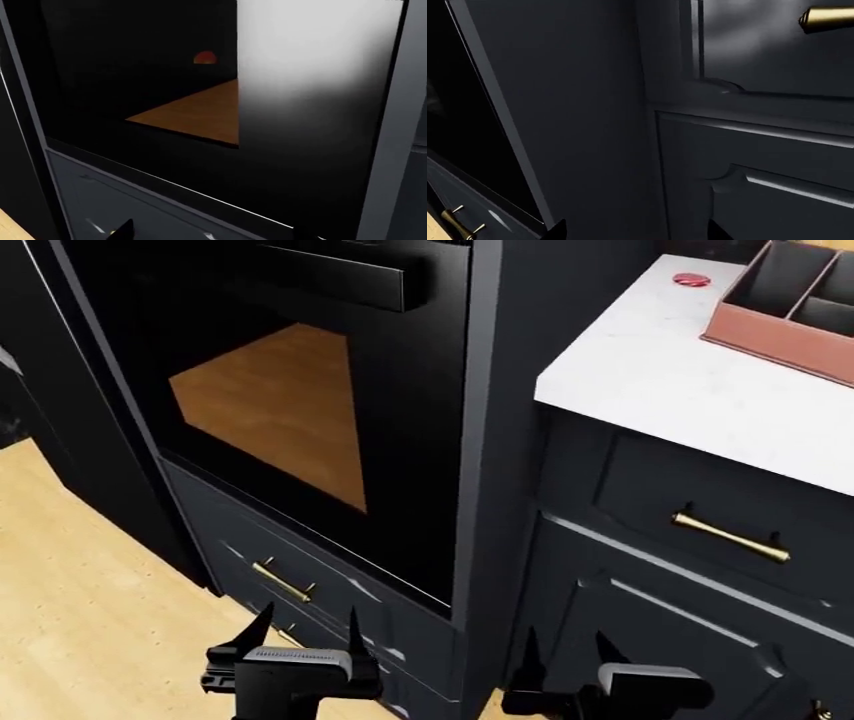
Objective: Open the oven door
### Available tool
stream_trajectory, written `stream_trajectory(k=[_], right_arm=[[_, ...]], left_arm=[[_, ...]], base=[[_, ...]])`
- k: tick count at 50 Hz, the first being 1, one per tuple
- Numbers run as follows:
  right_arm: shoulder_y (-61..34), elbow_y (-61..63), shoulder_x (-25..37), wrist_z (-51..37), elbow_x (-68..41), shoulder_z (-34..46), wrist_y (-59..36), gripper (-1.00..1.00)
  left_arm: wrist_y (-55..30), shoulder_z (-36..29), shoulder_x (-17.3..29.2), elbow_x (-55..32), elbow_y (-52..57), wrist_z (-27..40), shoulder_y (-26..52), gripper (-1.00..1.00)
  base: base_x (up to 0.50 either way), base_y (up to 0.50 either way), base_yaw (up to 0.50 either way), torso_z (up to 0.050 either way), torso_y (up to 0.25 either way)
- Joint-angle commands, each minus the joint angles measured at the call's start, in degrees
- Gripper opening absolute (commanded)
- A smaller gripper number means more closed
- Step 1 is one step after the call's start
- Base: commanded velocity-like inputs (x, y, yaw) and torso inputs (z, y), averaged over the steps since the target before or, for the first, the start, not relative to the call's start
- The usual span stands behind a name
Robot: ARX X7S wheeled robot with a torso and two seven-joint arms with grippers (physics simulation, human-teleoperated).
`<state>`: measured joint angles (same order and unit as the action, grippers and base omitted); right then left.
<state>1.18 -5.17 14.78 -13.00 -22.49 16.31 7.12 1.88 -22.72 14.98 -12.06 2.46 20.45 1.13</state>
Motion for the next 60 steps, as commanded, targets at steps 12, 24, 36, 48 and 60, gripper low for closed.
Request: stream_trajectory(k=[12,24,36,48,60], right_arm=[[0.1,0.0,0.2,-0.4,-0.6,0.1,0.5,1.0],[0.2,-0.1,0.2,-0.5,-1.1,0.0,1.0,1.0],[0.0,0.0,0.4,-0.2,-1.7,0.3,1.0,1.0],[-0.3,-0.2,0.3,-0.2,-1.7,0.8,1.1,1.0],[0.2,0.4,0.5,-0.4,-1.8,1.0,1.4,1.0]], left_arm=[[0.0,-0.5,0.4,-0.2,0.2,0.5,0.1,1.0],[-0.3,-0.6,1.0,-0.2,0.9,0.6,0.3,1.0],[-4.3,-1.4,6.6,4.3,7.6,0.4,1.2,1.0],[-12.8,-2.2,16.2,9.4,19.0,-2.4,0.9,1.0],[-23.8,-0.5,27.1,12.5,32.8,-6.6,1.1,1.0]], base=[[0.12,0.08,0.0,0.0,0.0],[0.0,0.0,0.0,0.0,0.0],[0.0,0.0,0.0,0.0,0.0],[0.0,0.0,0.0,0.0,0.0],[0.0,0.0,0.0,0.0,0.0]])
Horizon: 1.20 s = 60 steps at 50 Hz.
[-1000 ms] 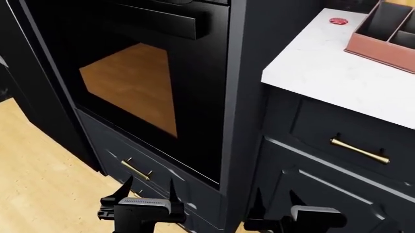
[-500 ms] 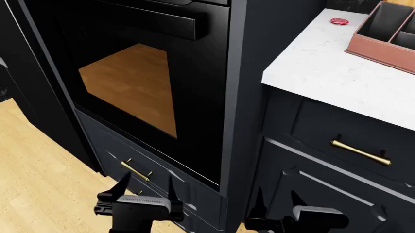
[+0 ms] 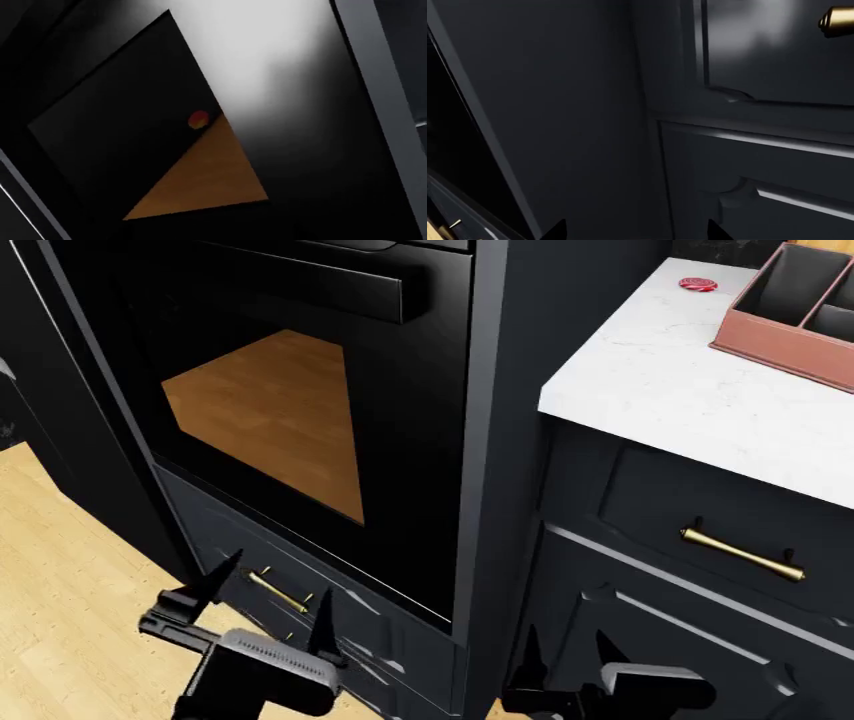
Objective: Open the oven door
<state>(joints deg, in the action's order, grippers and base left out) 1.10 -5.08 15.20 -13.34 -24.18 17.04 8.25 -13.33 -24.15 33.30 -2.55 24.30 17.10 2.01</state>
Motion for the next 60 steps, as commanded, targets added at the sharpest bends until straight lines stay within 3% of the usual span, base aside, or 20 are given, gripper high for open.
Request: stream_trajectory(k=[1,16,32,53,60], right_arm=[[0.3,0.4,0.1,-0.1,-0.2,0.3,0.3,1.0],[1.1,0.5,0.1,0.2,-0.6,0.4,1.6,1.0],[1.0,0.3,0.2,0.6,-1.2,0.8,1.9,1.0],[0.9,1.1,0.5,0.6,-1.8,1.3,1.7,1.0],[1.2,1.0,0.6,0.7,-2.0,1.3,2.1,1.0]], left_arm=[[-9.5,1.2,9.8,3.1,12.1,-3.9,0.4,1.0],[-21.7,5.8,21.6,3.1,24.6,-10.9,3.0,1.0],[-31.0,8.4,29.5,2.2,29.9,-18.7,9.7,1.0],[-35.8,3.8,34.2,4.6,27.0,-33.5,30.0,1.0],[-35.5,1.2,33.9,6.5,24.2,-37.8,36.5,1.0]], base=[[0.0,0.0,0.0,0.0,0.0],[0.0,0.0,0.0,0.0,0.0],[0.0,0.0,0.0,0.0,0.0],[0.0,0.0,0.0,0.0,0.0],[0.0,0.0,0.0,0.0,0.0]])
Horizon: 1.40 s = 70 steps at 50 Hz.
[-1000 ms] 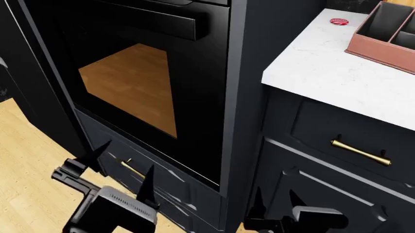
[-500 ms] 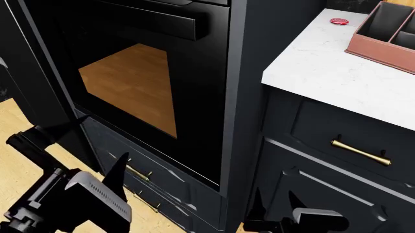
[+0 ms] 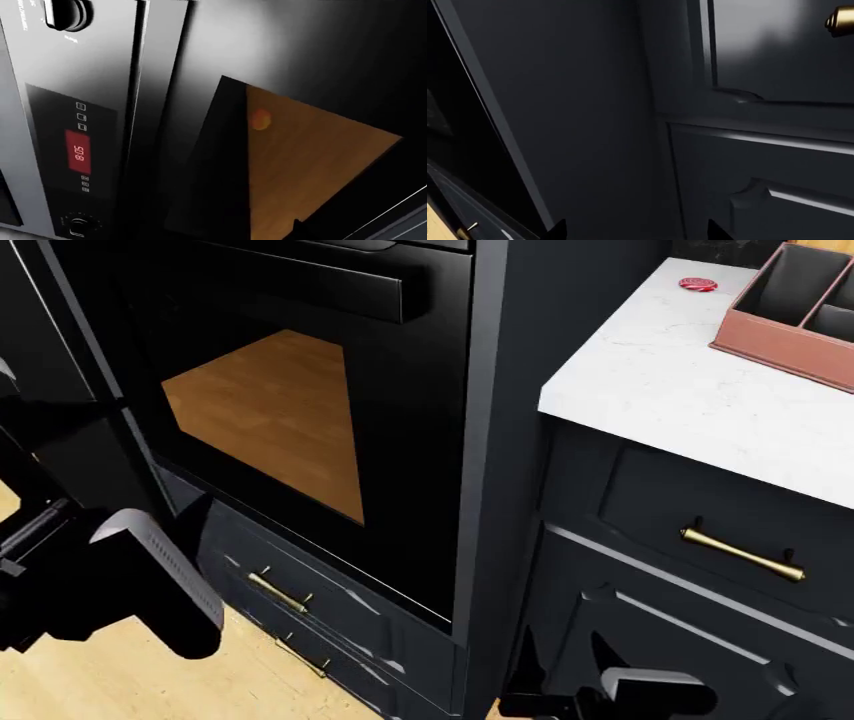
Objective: Open the oven door
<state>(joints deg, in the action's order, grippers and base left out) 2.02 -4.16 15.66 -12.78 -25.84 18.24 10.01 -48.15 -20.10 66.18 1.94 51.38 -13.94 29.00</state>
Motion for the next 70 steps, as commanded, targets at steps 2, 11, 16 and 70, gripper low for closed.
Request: stream_trajectory(k=[2,11,16,70], right_arm=[[0.4,0.3,0.2,0.0,-0.5,0.1,0.4,1.0],[0.8,0.7,0.4,-0.1,-0.7,0.1,0.7,1.0],[0.8,1.1,0.6,-0.3,-0.9,0.1,0.4,1.0],[0.9,1.7,1.4,-1.7,-1.5,0.2,0.5,1.0]], left_arm=[[-0.2,-4.1,0.7,3.0,-4.1,-8.0,11.4,1.0],[4.5,-10.2,-1.8,8.2,-11.3,-13.4,20.5,1.0],[6.9,-12.4,-3.1,10.2,-14.6,-15.6,24.2,1.0],[28.5,-25.0,-19.2,19.7,-49.5,-18.3,44.9,1.0]], base=[[0.0,0.0,0.0,0.0,0.0],[0.0,0.0,0.0,0.0,0.0],[0.0,0.0,0.0,0.0,0.0],[0.0,0.0,0.0,0.0,0.0]])
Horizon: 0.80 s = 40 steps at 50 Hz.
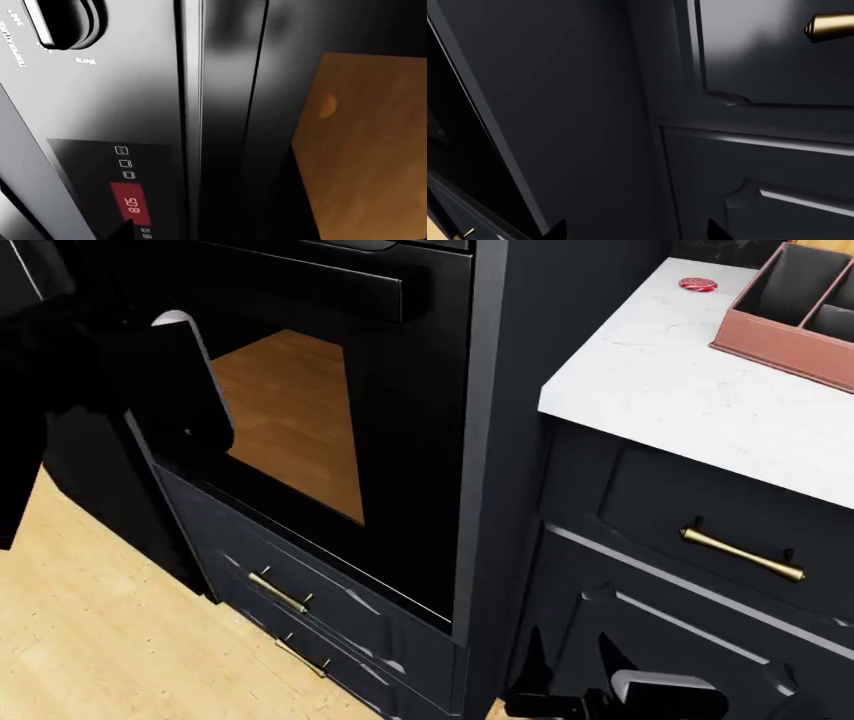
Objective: Open the oven door
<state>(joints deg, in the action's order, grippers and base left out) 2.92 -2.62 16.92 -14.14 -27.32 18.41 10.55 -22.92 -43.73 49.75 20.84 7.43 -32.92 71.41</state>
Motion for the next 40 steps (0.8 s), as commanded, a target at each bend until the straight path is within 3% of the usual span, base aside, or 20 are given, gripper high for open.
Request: stream_trajectory(k=[1,40], right_arm=[[0.0,0.1,0.2,-0.4,0.0,0.0,0.0,1.0],[0.4,0.2,0.9,-1.5,-0.7,-0.6,0.6,1.0]], left_arm=[[3.7,-1.6,-3.0,0.9,-6.1,0.8,2.7,1.0],[10.3,-4.7,-9.7,1.4,-18.5,2.4,6.5,1.0]], base=[[0.0,0.0,0.0,0.0,0.0],[0.0,0.0,0.0,0.0,0.0]])
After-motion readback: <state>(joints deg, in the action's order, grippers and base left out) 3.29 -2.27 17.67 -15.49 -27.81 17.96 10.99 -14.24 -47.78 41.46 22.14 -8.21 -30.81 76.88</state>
